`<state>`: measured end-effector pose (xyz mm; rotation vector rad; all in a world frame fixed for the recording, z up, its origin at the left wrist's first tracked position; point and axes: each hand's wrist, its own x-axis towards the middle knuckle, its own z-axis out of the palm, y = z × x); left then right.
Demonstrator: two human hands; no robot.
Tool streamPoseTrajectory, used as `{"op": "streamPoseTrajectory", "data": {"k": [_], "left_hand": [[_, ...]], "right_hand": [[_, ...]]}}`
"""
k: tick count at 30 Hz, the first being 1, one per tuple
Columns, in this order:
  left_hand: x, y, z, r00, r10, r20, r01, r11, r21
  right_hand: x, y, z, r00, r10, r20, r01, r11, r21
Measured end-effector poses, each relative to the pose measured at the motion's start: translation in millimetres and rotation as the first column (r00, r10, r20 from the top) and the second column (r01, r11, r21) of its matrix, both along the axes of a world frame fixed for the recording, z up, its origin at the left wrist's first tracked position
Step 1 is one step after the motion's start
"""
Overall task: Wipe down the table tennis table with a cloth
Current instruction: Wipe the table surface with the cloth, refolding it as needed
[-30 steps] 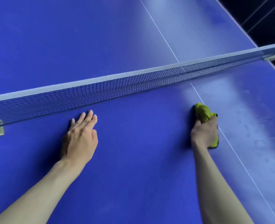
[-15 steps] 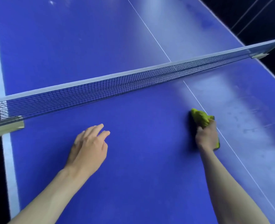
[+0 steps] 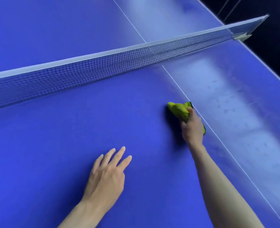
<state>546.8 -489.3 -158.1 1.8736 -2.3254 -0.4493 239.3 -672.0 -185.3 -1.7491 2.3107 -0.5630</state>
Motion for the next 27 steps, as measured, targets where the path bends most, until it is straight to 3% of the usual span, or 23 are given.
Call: {"op": "streamPoseTrajectory", "data": {"k": [2, 5, 6, 8, 10, 12, 14, 16, 18, 21, 23, 25, 27], "left_hand": [[-9.0, -0.5, 1.0, 0.998, 0.058, -0.014, -0.058, 0.998, 0.01], [-16.4, 0.2, -3.8, 0.972, 0.226, -0.065, -0.228, 0.973, -0.019], [-18.2, 2.6, -5.0, 0.963, 0.255, -0.086, -0.259, 0.965, -0.038], [-25.1, 12.2, -6.7, 0.954, 0.266, -0.137, -0.281, 0.954, -0.101], [-38.5, 25.6, -5.5, 0.946, 0.274, -0.17, -0.302, 0.939, -0.163], [-52.0, 37.2, -5.7, 0.938, 0.279, -0.204, -0.318, 0.927, -0.197], [-61.7, 46.1, -8.7, 0.944, 0.255, -0.209, -0.297, 0.933, -0.203], [-67.9, 54.3, -11.2, 0.956, 0.215, -0.201, -0.254, 0.948, -0.193], [-72.0, 63.8, -16.5, 0.973, 0.158, -0.165, -0.188, 0.965, -0.181], [-77.5, 76.3, -22.0, 0.983, 0.125, -0.133, -0.143, 0.981, -0.133], [-82.5, 81.6, -22.7, 0.984, 0.136, -0.117, -0.149, 0.982, -0.118], [-86.2, 85.1, -20.7, 0.983, 0.146, -0.113, -0.158, 0.982, -0.105], [-86.0, 84.4, -19.2, 0.989, 0.122, -0.084, -0.131, 0.986, -0.107]], "right_hand": [[-48.6, 7.1, 4.8, 0.951, -0.308, 0.041, 0.306, 0.951, 0.045], [-4.8, 19.5, 3.2, 0.927, -0.37, 0.062, 0.367, 0.929, 0.05], [27.3, 25.7, 1.4, 0.958, -0.278, 0.068, 0.279, 0.96, 0.008], [92.7, 51.8, -4.5, 0.997, 0.08, 0.025, -0.077, 0.994, -0.076], [127.4, 84.8, -9.3, 0.886, 0.464, 0.01, -0.462, 0.883, -0.081], [104.4, 89.6, -8.9, 0.79, 0.613, -0.018, -0.609, 0.782, -0.132], [49.4, 84.4, -9.4, 0.885, 0.464, -0.04, -0.464, 0.874, -0.146], [-22.4, 82.9, -9.1, 0.999, 0.047, -0.005, -0.047, 0.992, -0.114], [-83.7, 91.2, -3.5, 0.936, -0.346, 0.056, 0.349, 0.936, -0.038], [-83.3, 100.8, 5.2, 0.826, -0.558, 0.084, 0.56, 0.828, -0.007], [-35.9, 107.4, 2.7, 0.884, -0.459, 0.087, 0.463, 0.885, -0.039], [24.3, 127.4, -3.7, 0.984, -0.175, 0.046, 0.178, 0.98, -0.093], [68.6, 153.4, -7.3, 0.99, 0.139, 0.019, -0.136, 0.985, -0.107]]}}
